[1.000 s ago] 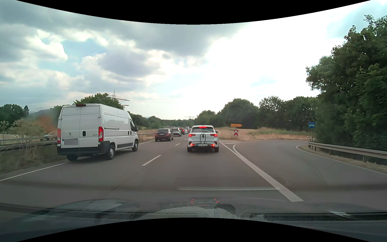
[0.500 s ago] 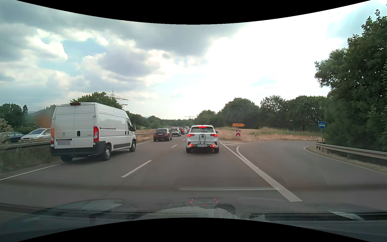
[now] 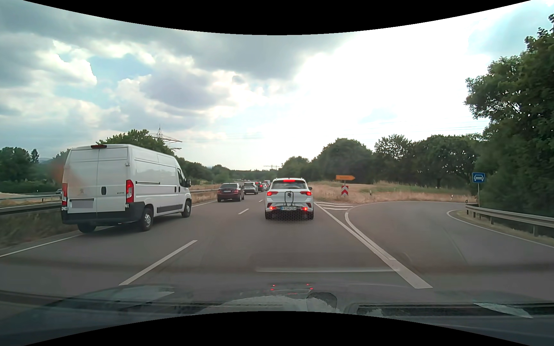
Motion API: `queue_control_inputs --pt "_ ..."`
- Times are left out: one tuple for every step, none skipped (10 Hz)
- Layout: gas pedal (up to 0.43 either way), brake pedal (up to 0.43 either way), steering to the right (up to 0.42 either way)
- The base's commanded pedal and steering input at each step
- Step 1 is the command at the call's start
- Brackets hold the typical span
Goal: Follow the waypoints while adhering to traffic rules and regulations
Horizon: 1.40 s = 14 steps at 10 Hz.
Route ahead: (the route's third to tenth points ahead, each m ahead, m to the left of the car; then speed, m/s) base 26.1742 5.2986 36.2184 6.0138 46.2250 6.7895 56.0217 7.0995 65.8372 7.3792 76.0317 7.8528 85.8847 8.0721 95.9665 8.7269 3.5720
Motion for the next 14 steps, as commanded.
queue_control_inputs --pt "0.000 0.116 -0.001" --pt "0.000 0.116 -0.001" --pt "0.000 0.116 -0.001" --pt "0.000 0.116 -0.001" --pt "0.000 0.116 -0.001" --pt "0.000 0.110 -0.001" --pt "0.000 0.110 -0.002" --pt "0.000 0.110 -0.002" --pt "0.000 0.110 -0.002" --pt "0.000 0.110 -0.002" --pt "0.000 0.110 -0.001" --pt "0.000 0.116 -0.002" --pt "0.000 0.128 -0.003" --pt "0.000 0.128 -0.005"
